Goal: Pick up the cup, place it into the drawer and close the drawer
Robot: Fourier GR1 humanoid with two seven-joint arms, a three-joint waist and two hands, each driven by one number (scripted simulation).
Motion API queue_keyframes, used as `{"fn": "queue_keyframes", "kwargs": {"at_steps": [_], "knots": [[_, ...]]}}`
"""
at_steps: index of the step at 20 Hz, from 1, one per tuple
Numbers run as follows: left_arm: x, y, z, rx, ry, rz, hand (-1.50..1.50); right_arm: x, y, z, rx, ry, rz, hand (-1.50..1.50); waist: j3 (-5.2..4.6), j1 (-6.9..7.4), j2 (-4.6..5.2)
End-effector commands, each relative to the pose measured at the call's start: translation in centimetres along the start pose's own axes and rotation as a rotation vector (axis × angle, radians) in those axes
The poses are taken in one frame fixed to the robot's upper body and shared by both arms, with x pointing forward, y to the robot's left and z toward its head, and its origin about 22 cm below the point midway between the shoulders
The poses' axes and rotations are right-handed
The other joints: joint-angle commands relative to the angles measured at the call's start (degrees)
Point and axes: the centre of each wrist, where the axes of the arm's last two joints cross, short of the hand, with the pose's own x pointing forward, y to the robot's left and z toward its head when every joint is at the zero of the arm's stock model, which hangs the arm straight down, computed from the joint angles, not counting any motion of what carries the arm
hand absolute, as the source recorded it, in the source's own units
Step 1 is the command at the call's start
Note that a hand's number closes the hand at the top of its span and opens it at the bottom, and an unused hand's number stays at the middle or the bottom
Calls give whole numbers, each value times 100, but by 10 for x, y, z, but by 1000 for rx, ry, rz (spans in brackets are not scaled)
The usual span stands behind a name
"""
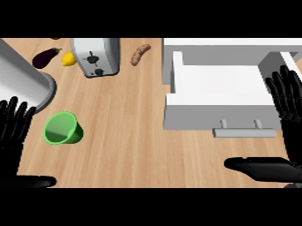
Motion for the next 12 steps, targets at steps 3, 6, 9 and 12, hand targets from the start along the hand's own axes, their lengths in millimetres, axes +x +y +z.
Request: {"fn": "queue_keyframes", "kwargs": {"at_steps": [3,6,9,12], "knots": [[-36,23,26,89,59,-76,-150,-6,-28,6,-2,1,-3,-150,1,-9,0],[-49,52,2,139,88,-108,-150,-5,0,6,10,0,13,-150,-1,-31,6],[-79,40,0,148,101,-124,-150,2,-9,-6,0,-11,5,-150,-1,-26,5],[-95,47,17,146,134,-142,-150,-9,-2,-1,6,-6,-1,-150,0,-13,2]]}}
